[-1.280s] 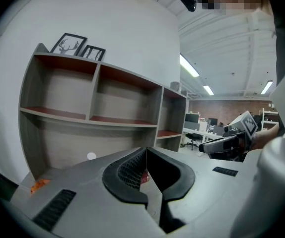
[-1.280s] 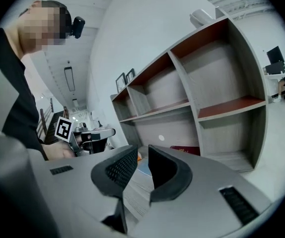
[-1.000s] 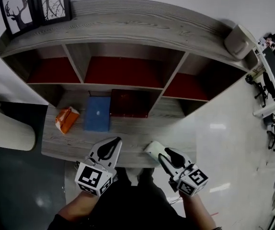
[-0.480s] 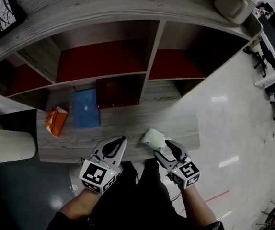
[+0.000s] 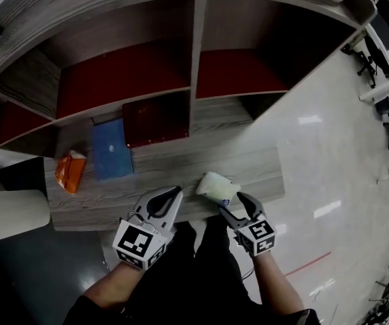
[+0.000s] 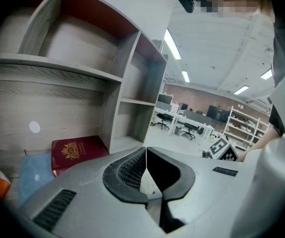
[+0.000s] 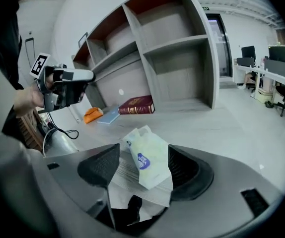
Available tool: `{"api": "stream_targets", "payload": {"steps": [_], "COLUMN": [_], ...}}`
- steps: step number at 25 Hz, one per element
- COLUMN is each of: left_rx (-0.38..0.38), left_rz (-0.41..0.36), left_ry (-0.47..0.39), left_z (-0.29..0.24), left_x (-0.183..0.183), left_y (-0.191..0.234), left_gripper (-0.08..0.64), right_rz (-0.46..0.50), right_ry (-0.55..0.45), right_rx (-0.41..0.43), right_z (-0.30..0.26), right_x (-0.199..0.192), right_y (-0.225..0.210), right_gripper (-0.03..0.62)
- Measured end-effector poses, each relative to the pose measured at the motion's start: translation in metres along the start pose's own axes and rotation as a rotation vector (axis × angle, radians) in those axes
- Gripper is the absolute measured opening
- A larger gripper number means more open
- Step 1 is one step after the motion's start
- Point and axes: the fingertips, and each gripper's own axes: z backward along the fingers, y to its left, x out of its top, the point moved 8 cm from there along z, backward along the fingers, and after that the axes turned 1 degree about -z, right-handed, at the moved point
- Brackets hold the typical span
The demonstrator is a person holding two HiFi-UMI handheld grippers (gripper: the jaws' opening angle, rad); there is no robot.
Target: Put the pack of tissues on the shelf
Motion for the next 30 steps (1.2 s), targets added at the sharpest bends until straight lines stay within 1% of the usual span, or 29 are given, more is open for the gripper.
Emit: {"api": "stream_targets", "payload": {"steps": [4,8,12,15,17,20,26,30], "left_rx": [-0.003,0.005,0.014,0.020,0.030,0.047,0.080,0.099], "left_rz": [0.002,0.007,0.015,0.019,0.022,0.028,0.030,0.027], "left_ry": [0.011,0.009,-0.013,-0.025,-0.036,-0.051,-0.092,-0.127], "left_z": [-0.001,0.001,0.004,0.007,0.010,0.015,0.025,0.031], "left_x": [-0.003,-0.001,0.005,0.008,0.010,0.014,0.025,0.034], "left_y": [-0.004,-0.007,-0.008,-0.008,-0.008,-0.007,-0.007,-0.008], "left_gripper": [0.017,0.017,0.017,0.017,0.017,0.017,0.017,0.017], "right_rz": [-0.037,-0.013,0.015,0.019,0.008,0.004,0.037,0.054], "right_ry": [0.052,0.105,0.166,0.200,0.205,0.199,0.173,0.125], "right_rx": [-0.028,-0.042,-0.022,-0.020,-0.026,-0.035,-0.031,-0.028], "right_z": [-0.009,-0.019,-0.029,-0.034,-0.034,-0.028,-0.004,0.014], "right_x": [-0.016,-0.020,-0.020,-0.024,-0.024,-0.017,0.010,0.036], "right_y": [-0.006,-0.014,-0.014,-0.011,-0.011,-0.013,-0.023,-0.030], "right_gripper": [0.253,0.253,0.242,0.146,0.082,0.045,0.031,0.028]}}
